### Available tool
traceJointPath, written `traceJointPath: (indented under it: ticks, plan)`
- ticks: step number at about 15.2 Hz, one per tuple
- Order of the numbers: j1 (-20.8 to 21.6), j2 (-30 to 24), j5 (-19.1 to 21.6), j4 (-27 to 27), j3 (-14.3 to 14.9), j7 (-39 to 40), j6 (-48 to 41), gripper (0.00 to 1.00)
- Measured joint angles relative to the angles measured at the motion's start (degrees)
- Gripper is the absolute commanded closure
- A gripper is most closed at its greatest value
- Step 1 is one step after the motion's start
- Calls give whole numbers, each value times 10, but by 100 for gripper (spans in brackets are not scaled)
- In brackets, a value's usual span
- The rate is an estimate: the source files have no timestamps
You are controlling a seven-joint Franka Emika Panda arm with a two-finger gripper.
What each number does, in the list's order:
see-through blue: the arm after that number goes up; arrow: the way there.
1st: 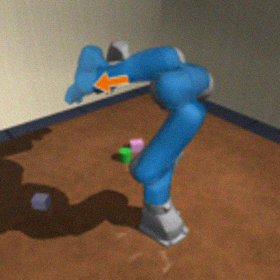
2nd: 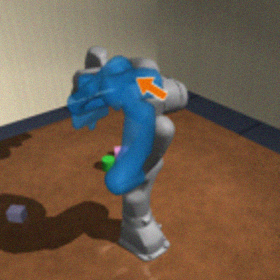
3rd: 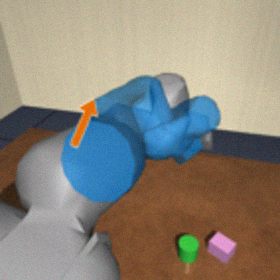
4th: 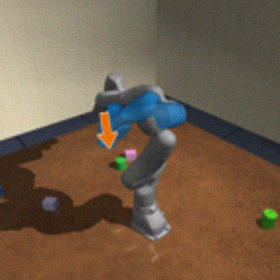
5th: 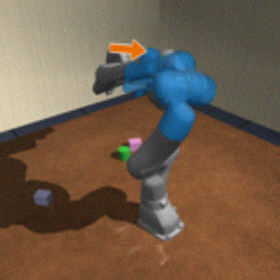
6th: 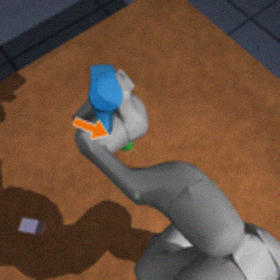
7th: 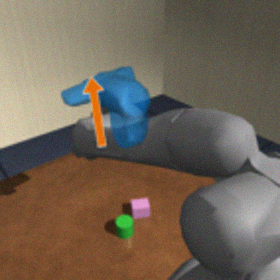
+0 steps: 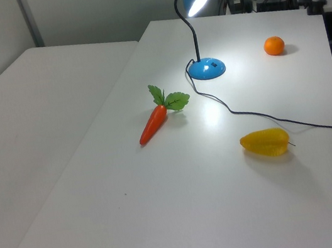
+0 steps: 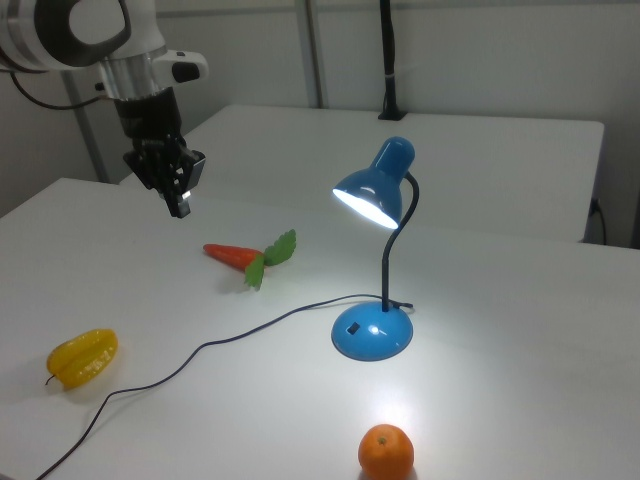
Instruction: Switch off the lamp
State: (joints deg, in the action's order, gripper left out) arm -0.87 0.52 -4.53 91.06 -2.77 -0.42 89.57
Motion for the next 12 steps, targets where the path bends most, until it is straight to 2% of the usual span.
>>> traceJointPath:
  ticks: [7,10,12]
  plan:
    - [-2,2,0,10,0,0,-1,100]
    - [-21,4,0,41,0,0,7,100]
    - [-36,5,0,78,1,0,47,100]
